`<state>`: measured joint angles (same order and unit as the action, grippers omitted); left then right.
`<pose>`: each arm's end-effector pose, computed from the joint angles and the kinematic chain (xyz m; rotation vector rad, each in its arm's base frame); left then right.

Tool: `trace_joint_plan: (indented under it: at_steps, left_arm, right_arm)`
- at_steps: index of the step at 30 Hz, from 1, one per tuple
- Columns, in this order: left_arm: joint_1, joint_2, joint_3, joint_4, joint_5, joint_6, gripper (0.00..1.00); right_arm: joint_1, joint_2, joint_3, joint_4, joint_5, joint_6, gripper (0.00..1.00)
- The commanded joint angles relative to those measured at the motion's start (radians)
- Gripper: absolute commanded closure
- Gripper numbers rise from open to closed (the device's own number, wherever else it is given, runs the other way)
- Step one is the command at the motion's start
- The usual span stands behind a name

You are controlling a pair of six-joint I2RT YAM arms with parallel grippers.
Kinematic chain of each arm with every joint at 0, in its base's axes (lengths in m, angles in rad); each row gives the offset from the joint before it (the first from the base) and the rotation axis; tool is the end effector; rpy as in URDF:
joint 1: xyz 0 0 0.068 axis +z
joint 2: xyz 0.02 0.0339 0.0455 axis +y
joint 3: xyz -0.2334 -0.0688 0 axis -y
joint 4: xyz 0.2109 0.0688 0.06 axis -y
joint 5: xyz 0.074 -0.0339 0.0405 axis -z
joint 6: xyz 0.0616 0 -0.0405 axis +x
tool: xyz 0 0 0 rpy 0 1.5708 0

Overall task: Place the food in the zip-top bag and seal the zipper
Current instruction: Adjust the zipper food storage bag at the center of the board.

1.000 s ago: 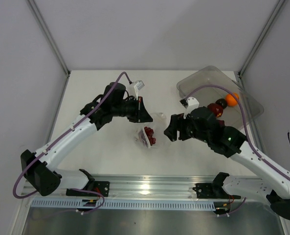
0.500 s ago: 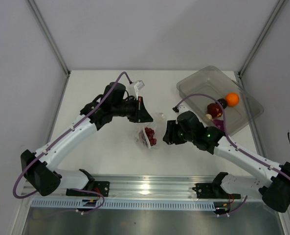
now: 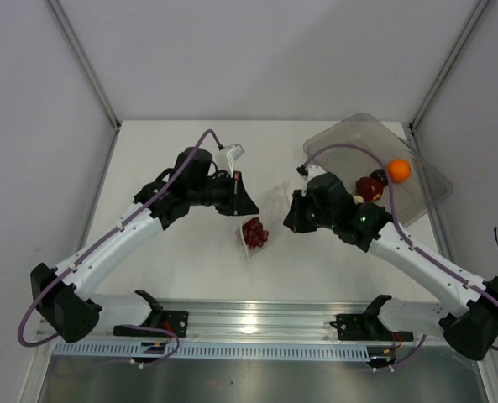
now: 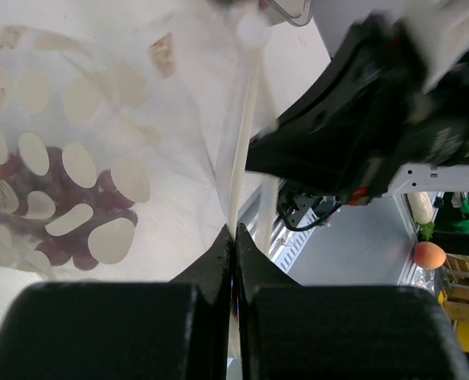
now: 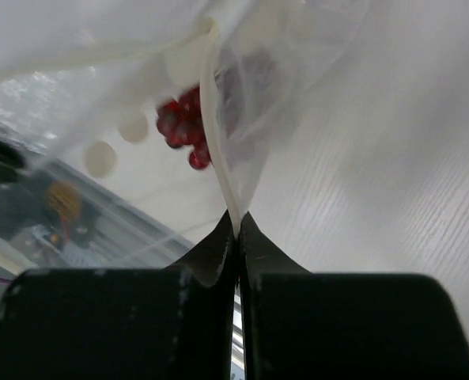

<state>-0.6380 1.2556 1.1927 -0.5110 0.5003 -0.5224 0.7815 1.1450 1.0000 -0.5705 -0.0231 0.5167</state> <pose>0.1988 -0.1842 0.3125 0.4513 2.2732 -1.1754 0.1717 0.1724 0.2660 -0.3275 2.3642 0.6795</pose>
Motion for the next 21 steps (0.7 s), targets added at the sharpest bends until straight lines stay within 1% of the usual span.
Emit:
trace_joint_plan:
  at_steps: [1,2,5,8,12,18,21]
  left_arm:
    - [0.006,-0.061,-0.015,-0.003,-0.023,0.022,0.99]
    - [0.006,-0.068,-0.025,-0.006,-0.037,0.027,0.99]
    - [0.006,-0.105,-0.038,-0.027,-0.071,0.033,0.99]
    - [0.008,-0.151,-0.063,-0.038,-0.098,0.029,0.99]
    - [0.006,-0.173,-0.085,-0.035,-0.108,0.022,0.99]
    - [0.006,-0.139,-0.081,-0.011,-0.101,0.010,0.99]
    - [0.008,-0.124,-0.055,-0.003,-0.112,0.004,0.99]
  right_arm:
    - [-0.045,0.021,0.184,-0.031,0.014,-0.082,1.00]
    - [-0.057,0.048,0.245,-0.044,0.000,-0.104,1.00]
    - [-0.103,0.100,0.352,-0.065,-0.075,-0.130,1.00]
    - [-0.113,0.176,0.435,-0.088,-0.094,-0.153,1.00]
    - [-0.126,0.211,0.450,-0.080,-0.110,-0.153,1.00]
    - [-0.137,0.239,0.414,-0.077,-0.149,-0.153,1.00]
    - [-0.149,0.242,0.411,-0.088,-0.155,-0.161,1.00]
